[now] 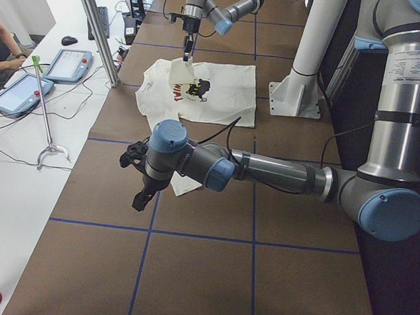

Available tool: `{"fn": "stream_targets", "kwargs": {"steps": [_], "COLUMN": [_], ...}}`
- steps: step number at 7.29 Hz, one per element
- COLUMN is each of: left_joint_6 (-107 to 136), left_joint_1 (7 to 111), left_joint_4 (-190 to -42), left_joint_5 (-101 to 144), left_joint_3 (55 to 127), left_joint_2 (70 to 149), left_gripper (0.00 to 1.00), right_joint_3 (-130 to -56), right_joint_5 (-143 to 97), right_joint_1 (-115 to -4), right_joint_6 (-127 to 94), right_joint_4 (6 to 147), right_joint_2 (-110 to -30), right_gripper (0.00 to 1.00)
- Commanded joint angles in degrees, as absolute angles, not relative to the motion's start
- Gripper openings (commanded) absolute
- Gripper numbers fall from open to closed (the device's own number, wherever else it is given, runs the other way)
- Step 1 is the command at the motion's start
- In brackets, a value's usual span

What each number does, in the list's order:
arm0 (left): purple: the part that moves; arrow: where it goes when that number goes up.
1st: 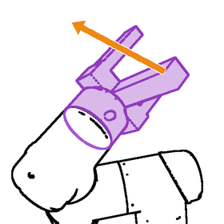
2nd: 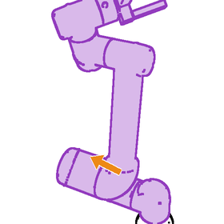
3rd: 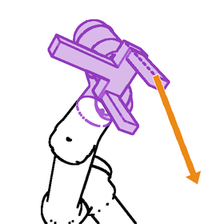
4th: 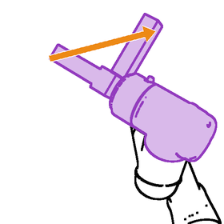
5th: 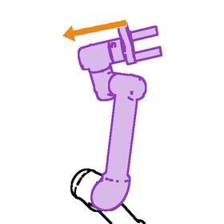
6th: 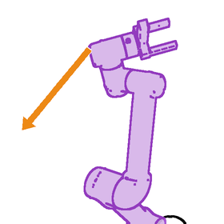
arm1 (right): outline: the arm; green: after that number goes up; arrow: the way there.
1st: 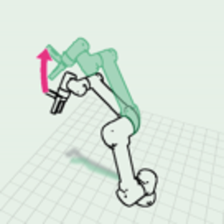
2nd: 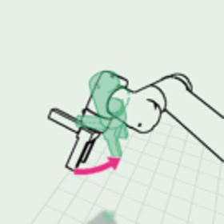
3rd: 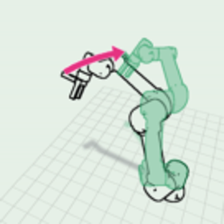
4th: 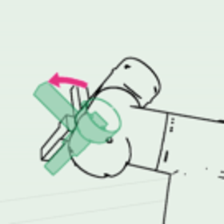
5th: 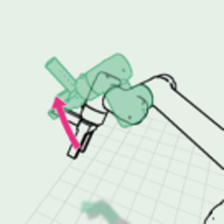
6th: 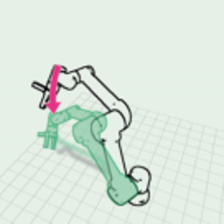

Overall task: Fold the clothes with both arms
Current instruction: 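Lift the sleeve with the right gripper and carry it across the shirt body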

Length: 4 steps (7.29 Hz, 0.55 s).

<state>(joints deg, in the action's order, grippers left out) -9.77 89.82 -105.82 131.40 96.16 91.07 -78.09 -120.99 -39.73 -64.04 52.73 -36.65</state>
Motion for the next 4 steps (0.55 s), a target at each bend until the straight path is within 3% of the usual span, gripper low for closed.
{"fn": "stream_targets", "kwargs": {"steps": [1,2,4], "left_joint_6": [-9.7,-9.6,-9.8], "left_joint_1": [89.6,89.6,88.9], "left_joint_4": [-105.8,-105.8,-105.9], "left_joint_5": [131.5,131.5,131.6], "left_joint_3": [96.2,96.2,95.5], "left_joint_2": [91.2,91.2,91.2], "left_gripper": [1.00,1.00,1.00], "right_joint_3": [-72.6,-69.2,-68.6], "right_joint_5": [-109.3,-105.1,-98.3], "right_joint_1": [-30.5,-27.8,-25.0], "right_joint_6": [-64.2,-64.2,-64.8], "right_joint_4": [49.4,46.5,45.4], "right_joint_2": [-34.6,-32.6,-32.5], "right_gripper": [0.00,0.99,1.00]}}
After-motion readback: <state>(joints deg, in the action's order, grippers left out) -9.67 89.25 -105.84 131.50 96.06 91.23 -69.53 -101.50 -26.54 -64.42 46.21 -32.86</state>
